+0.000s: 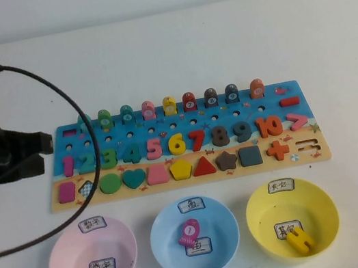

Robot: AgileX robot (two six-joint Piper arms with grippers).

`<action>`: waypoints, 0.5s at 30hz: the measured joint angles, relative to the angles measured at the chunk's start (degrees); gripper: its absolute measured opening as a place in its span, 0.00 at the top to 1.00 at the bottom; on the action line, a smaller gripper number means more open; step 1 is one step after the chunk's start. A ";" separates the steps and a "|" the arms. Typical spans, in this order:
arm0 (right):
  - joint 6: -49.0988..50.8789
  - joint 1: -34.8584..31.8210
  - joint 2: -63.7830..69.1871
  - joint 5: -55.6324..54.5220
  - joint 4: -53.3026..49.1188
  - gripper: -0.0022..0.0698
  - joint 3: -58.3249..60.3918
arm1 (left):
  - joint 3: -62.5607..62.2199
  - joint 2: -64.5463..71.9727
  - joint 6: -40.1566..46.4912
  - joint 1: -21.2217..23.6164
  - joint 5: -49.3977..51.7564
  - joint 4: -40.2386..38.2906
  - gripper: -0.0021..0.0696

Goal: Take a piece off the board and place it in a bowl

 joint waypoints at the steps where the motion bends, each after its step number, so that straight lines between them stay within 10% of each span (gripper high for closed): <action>1: 0.00 0.00 0.00 0.00 0.00 0.99 0.00 | -1.17 1.97 -0.39 0.00 1.39 0.37 0.98; 15: 0.00 0.00 0.00 0.00 0.00 0.99 0.00 | -12.70 17.49 -5.33 -5.86 11.98 6.46 0.98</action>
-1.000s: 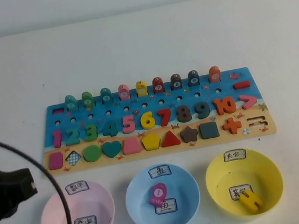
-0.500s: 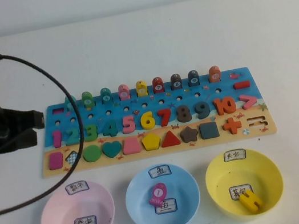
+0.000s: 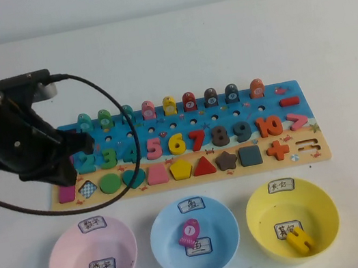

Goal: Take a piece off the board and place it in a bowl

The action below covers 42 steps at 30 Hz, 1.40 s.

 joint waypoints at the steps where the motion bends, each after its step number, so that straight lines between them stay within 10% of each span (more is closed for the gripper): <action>1: 0.00 0.00 0.00 0.00 0.00 0.99 0.00 | -0.70 0.56 -0.82 -0.14 0.66 1.46 0.98; 8: 0.00 0.00 0.00 0.00 0.00 0.99 0.00 | -4.40 4.14 -2.39 -0.19 2.42 8.34 0.93; 17: 0.00 0.00 0.00 0.00 0.00 0.99 0.00 | -10.32 11.87 -2.61 -0.08 5.30 8.84 0.60; 42: 0.00 0.00 0.00 0.00 0.00 0.99 0.00 | -11.98 20.64 0.94 4.71 0.34 6.65 0.57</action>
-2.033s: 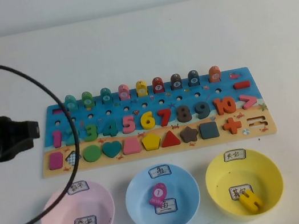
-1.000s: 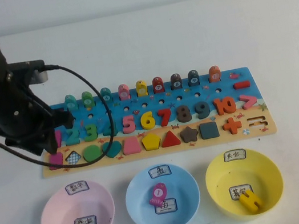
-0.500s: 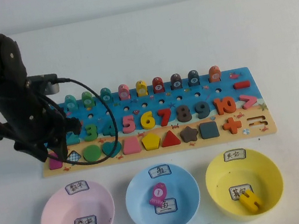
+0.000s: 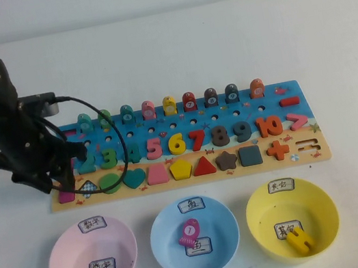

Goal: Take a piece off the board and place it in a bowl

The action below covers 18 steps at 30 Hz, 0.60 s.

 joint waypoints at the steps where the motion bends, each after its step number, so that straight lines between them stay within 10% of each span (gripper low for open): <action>1: 0.00 0.00 0.00 0.00 0.00 0.99 0.00 | 0.00 0.00 1.08 0.00 -0.18 -1.08 0.57; 18: 0.00 0.00 0.00 0.00 0.00 0.99 0.00 | 0.00 0.00 4.47 0.00 -1.74 -2.53 0.57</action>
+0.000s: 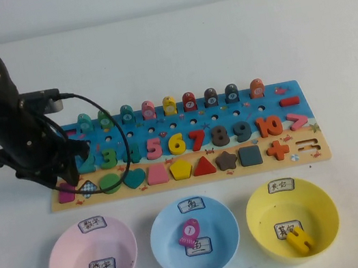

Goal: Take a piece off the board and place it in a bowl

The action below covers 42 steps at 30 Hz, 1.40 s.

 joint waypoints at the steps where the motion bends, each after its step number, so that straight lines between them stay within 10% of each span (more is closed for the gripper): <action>1: 0.00 0.00 0.00 0.00 0.00 0.99 0.00 | 0.00 0.00 0.00 0.00 -0.31 0.09 0.57; 42: 0.00 0.00 0.00 0.00 0.00 0.99 0.00 | -0.79 3.09 0.10 0.00 -0.05 1.97 0.57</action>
